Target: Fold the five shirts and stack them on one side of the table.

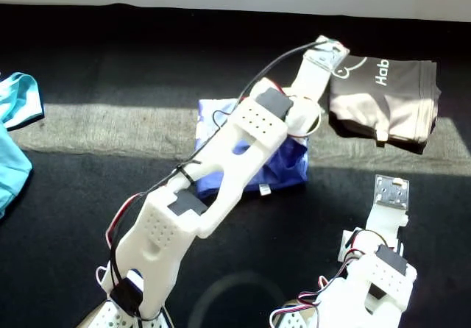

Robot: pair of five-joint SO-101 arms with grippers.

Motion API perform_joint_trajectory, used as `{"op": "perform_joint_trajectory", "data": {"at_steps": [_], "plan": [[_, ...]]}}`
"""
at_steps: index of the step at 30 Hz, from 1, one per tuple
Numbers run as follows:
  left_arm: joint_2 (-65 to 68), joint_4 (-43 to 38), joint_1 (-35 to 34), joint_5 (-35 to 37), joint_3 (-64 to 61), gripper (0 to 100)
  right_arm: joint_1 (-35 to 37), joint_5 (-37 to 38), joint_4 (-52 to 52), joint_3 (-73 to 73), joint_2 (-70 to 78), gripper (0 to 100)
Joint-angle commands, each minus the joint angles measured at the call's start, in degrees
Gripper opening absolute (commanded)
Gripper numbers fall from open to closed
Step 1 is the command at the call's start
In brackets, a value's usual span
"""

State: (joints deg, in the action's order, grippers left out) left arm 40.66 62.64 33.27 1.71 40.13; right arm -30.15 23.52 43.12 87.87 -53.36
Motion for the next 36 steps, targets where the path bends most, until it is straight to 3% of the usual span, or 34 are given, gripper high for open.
{"op": "perform_joint_trajectory", "data": {"at_steps": [1,4,6,11,15,21,27,36], "plan": [[0.3,-1.0,0.6,0.4,2.3,8,-0.8,-0.4,-1.0,1.5,0.0,0.6],[0.6,-1.0,0.7,0.4,2.3,18,-0.8,-0.4,-1.0,1.5,0.0,0.6],[-0.4,-1.0,0.2,0.4,3.2,20,-0.8,-0.4,-1.0,1.5,0.0,0.6],[-3.7,2.7,-4.0,0.4,6.6,16,-0.8,-0.4,-1.0,1.5,0.0,0.6],[-4.2,12.6,-5.3,0.1,6.9,0,-0.8,-0.4,-1.0,1.5,0.0,0.6],[-4.1,20.9,-4.8,0.0,5.1,1,-0.8,-0.4,-1.0,1.5,0.0,0.6],[-4.1,21.0,-2.4,0.1,-2.6,1,-0.8,-0.4,-1.0,1.5,0.0,0.6],[-4.6,16.5,7.2,0.3,-3.8,1,-0.8,-0.4,-1.0,1.5,0.0,0.6]]}}
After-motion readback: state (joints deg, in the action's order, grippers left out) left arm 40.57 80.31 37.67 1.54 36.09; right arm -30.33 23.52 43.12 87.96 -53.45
